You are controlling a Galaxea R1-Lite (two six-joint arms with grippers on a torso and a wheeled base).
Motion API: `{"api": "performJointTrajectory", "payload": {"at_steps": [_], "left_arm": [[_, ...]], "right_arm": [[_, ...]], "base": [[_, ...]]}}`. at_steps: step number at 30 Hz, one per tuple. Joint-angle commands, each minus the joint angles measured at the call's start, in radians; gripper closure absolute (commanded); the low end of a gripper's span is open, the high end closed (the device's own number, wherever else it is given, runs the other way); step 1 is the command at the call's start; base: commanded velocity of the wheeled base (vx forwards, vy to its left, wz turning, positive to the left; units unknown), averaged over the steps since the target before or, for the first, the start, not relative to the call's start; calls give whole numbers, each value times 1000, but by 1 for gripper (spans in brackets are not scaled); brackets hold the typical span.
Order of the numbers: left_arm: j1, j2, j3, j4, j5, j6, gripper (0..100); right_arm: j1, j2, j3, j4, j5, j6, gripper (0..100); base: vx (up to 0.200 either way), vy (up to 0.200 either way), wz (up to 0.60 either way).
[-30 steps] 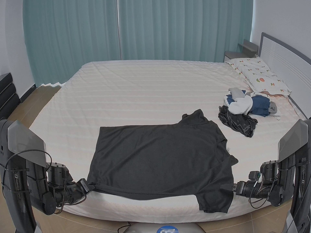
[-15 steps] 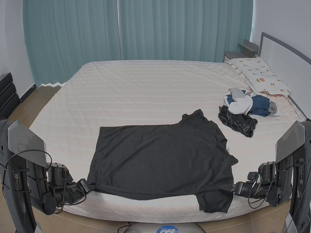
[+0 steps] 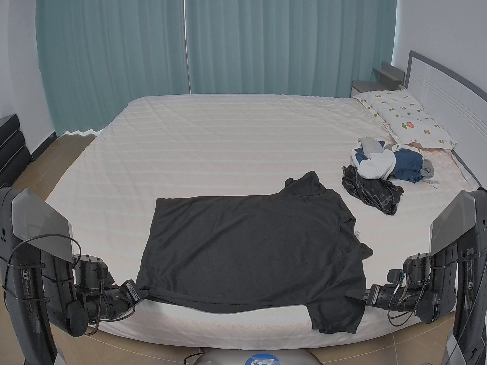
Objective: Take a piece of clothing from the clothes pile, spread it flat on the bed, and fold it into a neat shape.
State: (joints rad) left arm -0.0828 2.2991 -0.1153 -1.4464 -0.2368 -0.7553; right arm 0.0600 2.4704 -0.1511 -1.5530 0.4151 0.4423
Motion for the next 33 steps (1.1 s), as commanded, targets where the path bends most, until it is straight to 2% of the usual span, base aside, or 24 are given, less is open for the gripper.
{"api": "performJointTrajectory", "payload": {"at_steps": [1, 6, 10, 19, 25, 30, 31, 33], "left_arm": [[1, 0, 2, 0, -2, -2, 100], [6, -4, -1, -2, -6, -9, 100], [14, -10, 6, -2, -4, -7, 100], [20, -95, 51, 0, 2, 14, 100], [21, -98, 112, 6, 10, 148, 100], [21, -89, 112, 14, 48, 179, 100], [20, -84, 114, 20, 74, 198, 100], [20, -90, 114, 54, 76, 214, 100]], "right_arm": [[7, 7, 7, -13, -10, -2, 100], [-19, -24, 61, -13, -12, -31, 100], [-32, -53, 114, -13, -2, -90, 100], [-58, -156, 151, -10, 5, -83, 100], [-42, -179, 151, 16, -7, -82, 100], [-46, -228, 151, 103, -7, -94, 100], [-51, -271, 151, 171, -6, -105, 100], [-52, -289, 151, 214, -6, -123, 100]], "base": [[0, 0, 0], [0, 0, 0], [0, 0, 0], [0, 0, 0], [0, 0, 0], [0, 0, 0], [0, 0, 0], [0, 0, 0]]}}
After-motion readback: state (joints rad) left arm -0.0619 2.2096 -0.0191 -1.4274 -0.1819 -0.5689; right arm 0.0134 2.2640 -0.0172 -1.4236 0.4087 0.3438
